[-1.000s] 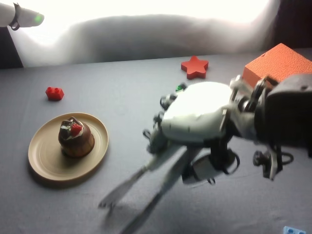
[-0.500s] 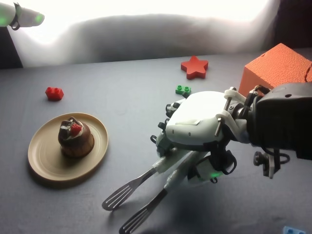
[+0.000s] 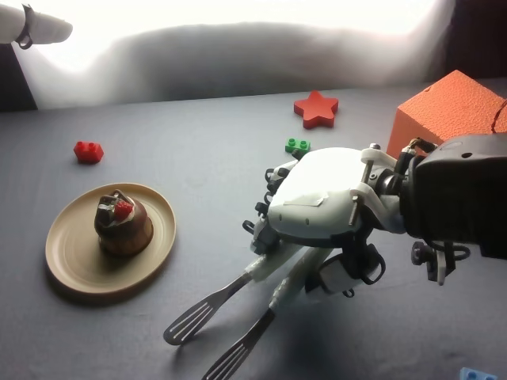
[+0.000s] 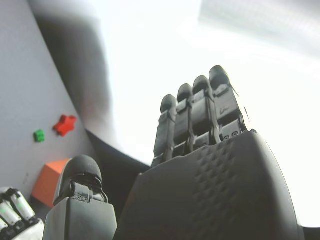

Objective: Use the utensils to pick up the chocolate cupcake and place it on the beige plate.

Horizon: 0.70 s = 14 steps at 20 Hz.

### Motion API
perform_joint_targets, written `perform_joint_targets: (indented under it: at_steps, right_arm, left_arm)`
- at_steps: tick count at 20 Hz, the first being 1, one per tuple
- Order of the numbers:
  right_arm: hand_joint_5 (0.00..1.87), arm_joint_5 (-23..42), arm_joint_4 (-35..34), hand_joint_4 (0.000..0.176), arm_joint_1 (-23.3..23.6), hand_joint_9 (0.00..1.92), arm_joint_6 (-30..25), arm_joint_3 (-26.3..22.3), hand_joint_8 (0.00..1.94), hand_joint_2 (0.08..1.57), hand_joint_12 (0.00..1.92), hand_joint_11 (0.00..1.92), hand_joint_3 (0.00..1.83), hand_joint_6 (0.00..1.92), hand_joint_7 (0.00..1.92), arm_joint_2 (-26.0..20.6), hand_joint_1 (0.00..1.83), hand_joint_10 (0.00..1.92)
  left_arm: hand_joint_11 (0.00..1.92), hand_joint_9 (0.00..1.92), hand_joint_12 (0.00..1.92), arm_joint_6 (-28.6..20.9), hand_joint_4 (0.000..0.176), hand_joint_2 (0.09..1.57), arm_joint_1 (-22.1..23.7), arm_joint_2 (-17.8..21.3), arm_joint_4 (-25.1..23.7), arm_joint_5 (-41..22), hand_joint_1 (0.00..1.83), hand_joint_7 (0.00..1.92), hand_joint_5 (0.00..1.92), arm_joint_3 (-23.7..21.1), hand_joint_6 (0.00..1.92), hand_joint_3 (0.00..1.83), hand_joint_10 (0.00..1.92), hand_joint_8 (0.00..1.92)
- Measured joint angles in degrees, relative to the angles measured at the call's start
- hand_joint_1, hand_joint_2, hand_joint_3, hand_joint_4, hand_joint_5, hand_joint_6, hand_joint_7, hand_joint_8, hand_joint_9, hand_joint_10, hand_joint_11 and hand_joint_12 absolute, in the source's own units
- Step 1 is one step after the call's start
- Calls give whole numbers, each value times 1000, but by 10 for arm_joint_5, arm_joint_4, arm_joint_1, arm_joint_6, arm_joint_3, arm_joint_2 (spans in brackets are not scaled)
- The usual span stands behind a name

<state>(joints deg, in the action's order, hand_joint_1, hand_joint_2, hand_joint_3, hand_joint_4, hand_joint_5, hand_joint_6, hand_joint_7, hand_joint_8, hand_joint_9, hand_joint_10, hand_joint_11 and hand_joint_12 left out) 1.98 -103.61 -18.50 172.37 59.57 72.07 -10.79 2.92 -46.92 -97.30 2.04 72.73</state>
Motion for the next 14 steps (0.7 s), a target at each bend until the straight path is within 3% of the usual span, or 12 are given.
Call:
perform_joint_targets:
  at_steps: [3,4,6,7,10,14]
  right_arm:
    - [429,-13,2,0,2,445,0,0,0,1067,1179,13,0,0,473,-10,534,54]
    - [342,-20,3,0,2,363,0,0,0,1046,1004,2,0,1,377,-13,412,13]
    - [189,-24,3,0,2,189,0,0,4,982,619,0,0,3,200,-14,267,4]
    - [131,-25,3,0,2,145,0,0,0,947,571,0,0,0,158,-15,196,0]
    - [1,-28,4,12,4,1,0,0,0,868,220,0,0,0,1,-23,118,0]
    - [0,-35,4,27,6,0,0,-10,0,842,265,0,0,0,0,-49,124,0]
  left_arm:
    - [0,101,246,0,0,1130,0,0,0,0,0,129,141,0,0,0,0,0]
    - [0,67,137,0,0,1132,0,0,0,0,0,89,103,0,2,0,1,2]
    - [0,73,156,0,0,1144,0,0,0,-1,0,96,109,0,5,2,5,5]
    - [0,81,188,0,0,1137,0,0,0,-2,0,108,119,0,6,0,6,6]
    - [0,25,5,0,0,1134,0,0,0,-2,0,43,64,0,5,0,4,5]
    - [49,68,23,0,0,1134,0,0,0,-6,0,85,101,0,17,0,19,19]
